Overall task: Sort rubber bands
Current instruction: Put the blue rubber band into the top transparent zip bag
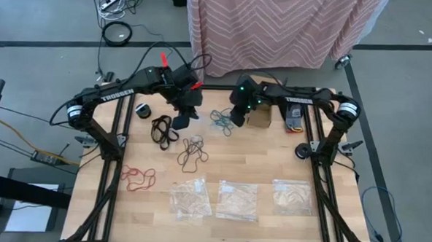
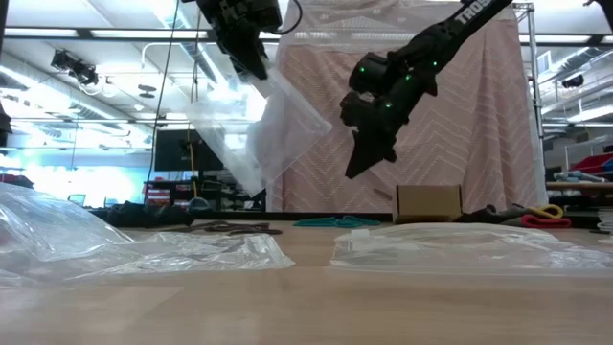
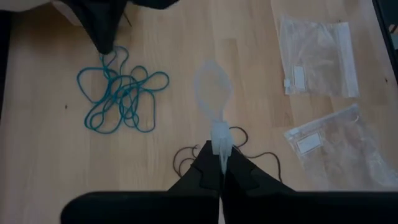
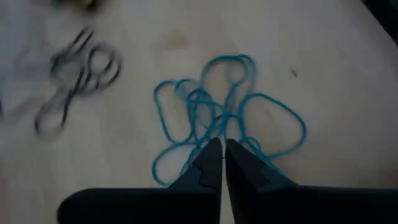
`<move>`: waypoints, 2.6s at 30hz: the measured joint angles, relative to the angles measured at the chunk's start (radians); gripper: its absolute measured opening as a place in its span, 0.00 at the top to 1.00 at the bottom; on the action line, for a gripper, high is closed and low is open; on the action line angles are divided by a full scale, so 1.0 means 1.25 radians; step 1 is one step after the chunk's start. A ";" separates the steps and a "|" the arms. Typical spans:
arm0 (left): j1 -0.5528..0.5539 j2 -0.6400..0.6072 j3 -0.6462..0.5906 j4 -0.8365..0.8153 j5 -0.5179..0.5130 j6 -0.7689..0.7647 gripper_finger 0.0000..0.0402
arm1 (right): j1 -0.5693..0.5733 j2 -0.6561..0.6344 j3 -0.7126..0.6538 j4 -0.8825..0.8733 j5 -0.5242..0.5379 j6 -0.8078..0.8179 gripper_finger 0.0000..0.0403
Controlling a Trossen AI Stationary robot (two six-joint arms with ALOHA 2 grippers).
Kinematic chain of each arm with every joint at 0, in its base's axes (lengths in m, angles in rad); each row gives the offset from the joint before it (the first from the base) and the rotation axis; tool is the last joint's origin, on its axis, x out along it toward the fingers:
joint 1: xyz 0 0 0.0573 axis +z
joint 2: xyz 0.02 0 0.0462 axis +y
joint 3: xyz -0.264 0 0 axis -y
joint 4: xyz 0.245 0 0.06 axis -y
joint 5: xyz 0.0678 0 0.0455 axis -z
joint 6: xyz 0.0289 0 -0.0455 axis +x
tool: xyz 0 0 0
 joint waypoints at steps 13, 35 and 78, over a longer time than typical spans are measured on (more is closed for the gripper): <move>0.000 0.000 0.000 -0.002 0.001 0.001 1.00 | -0.034 0.075 -0.001 -0.008 0.003 -0.240 0.68; 0.000 0.001 0.000 -0.008 -0.004 -0.014 1.00 | -0.027 0.139 -0.001 0.059 -0.002 -0.215 0.97; 0.000 0.001 0.000 -0.006 -0.013 -0.025 1.00 | -0.051 0.123 -0.004 0.068 -0.050 -0.020 1.00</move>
